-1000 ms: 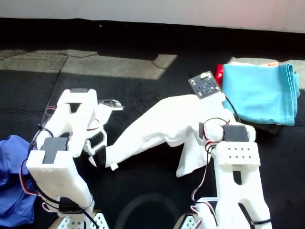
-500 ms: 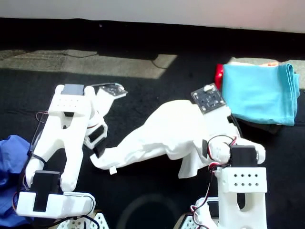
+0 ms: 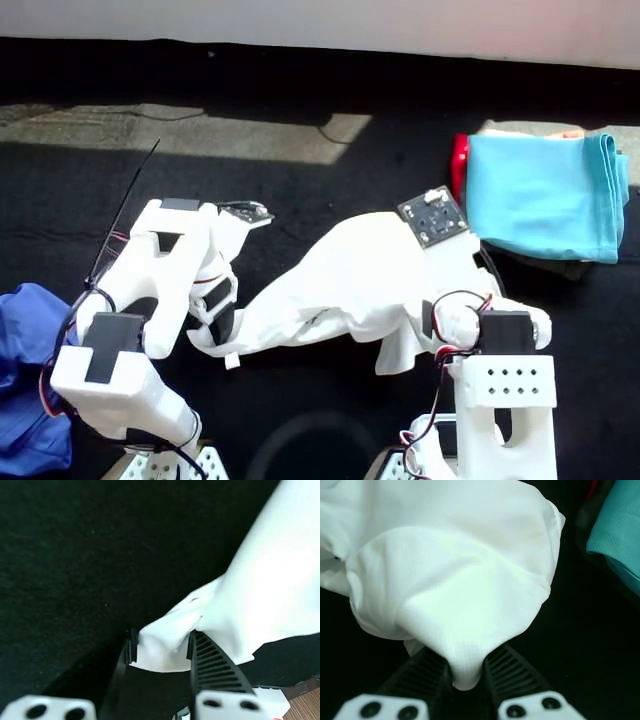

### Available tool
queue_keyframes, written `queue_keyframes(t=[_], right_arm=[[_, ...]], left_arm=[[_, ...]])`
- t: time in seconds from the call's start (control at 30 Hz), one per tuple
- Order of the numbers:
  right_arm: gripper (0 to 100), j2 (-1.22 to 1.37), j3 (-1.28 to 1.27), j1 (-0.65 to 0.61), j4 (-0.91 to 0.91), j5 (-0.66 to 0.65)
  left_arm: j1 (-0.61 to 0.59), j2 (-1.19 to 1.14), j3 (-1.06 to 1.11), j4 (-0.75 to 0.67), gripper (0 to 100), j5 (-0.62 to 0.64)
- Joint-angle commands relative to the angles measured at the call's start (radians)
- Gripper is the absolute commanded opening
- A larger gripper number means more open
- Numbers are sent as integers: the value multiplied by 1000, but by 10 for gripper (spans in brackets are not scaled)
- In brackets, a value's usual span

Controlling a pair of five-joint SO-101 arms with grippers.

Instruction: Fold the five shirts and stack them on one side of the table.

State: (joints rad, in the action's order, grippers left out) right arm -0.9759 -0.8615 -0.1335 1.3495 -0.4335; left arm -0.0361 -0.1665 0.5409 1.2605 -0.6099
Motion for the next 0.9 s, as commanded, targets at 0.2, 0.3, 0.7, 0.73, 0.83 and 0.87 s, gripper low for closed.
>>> queue_keyframes(t=[0.2, 0.3, 0.7, 0.73, 0.83, 0.87], right_arm=[[6, -19, 12, -10, -18, -3], [6, -7, 73, -4, -76, -3], [9, 518, 766, -48, -15, -5], [9, 570, 866, -62, 21, -5], [9, 720, 1218, -102, 136, -5], [9, 766, 1328, -111, 173, -5]], left_arm=[[5, 117, 13, -5, 4, 14], [-15, 268, -44, 43, 9, 40], [-199, 449, -828, 333, 9, 235], [-216, 449, -863, 331, 9, 235], [-263, 449, -949, 331, 8, 235], [-277, 449, -975, 334, 8, 235]])
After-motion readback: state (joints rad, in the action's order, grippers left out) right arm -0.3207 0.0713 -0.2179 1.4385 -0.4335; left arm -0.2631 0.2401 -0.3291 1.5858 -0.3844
